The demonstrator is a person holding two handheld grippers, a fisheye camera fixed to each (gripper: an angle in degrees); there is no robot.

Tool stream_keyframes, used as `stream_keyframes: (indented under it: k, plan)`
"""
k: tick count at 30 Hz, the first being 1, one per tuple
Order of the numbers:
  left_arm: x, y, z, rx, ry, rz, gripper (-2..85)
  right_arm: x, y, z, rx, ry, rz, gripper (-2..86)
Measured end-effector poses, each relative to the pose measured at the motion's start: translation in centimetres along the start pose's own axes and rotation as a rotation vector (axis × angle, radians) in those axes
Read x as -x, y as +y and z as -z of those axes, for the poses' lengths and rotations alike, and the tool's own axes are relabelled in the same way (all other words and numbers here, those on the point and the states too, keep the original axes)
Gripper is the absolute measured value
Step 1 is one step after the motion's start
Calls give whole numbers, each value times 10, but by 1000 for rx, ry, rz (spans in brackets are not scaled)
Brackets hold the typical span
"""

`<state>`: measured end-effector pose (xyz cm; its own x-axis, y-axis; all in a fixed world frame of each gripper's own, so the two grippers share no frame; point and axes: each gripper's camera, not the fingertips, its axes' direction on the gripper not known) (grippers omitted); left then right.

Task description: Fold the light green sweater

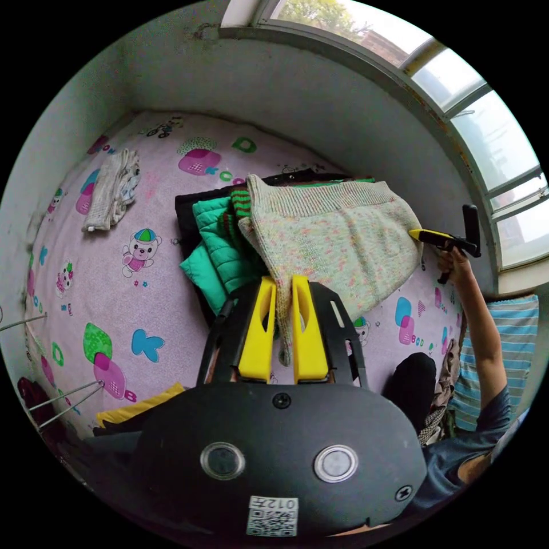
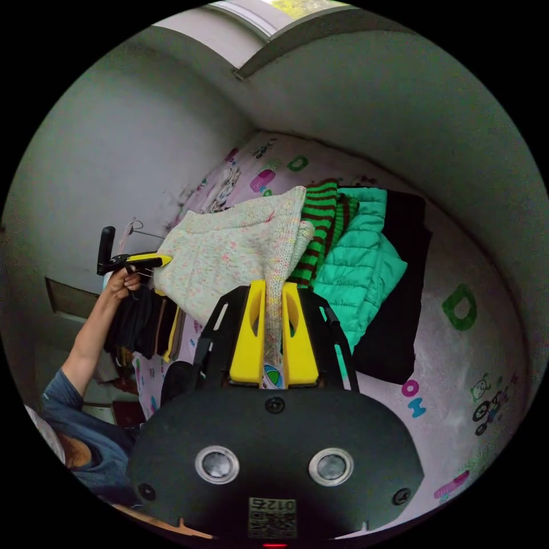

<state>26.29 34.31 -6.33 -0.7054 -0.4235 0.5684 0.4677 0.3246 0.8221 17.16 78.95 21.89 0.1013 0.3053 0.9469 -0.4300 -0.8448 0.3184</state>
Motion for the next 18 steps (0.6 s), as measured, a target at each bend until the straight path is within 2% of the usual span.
stream_keyframes:
  k: [5, 12, 16, 18]
  plan:
    - [-17, -1, -29, 62, -121, 25, 73, 3, -19, -28, 59, 156, -2, 56]
    - [-37, 26, -17, -23, -216, 78, 72, 6, -22, -11, 38, 260, -28, 96]
    - [-78, 56, -4, -77, -294, -41, 62, 0, 15, 19, -57, 177, -74, 90]
    - [-120, 78, -10, -86, -361, -203, 59, -5, 34, 21, -66, 137, -97, 88]
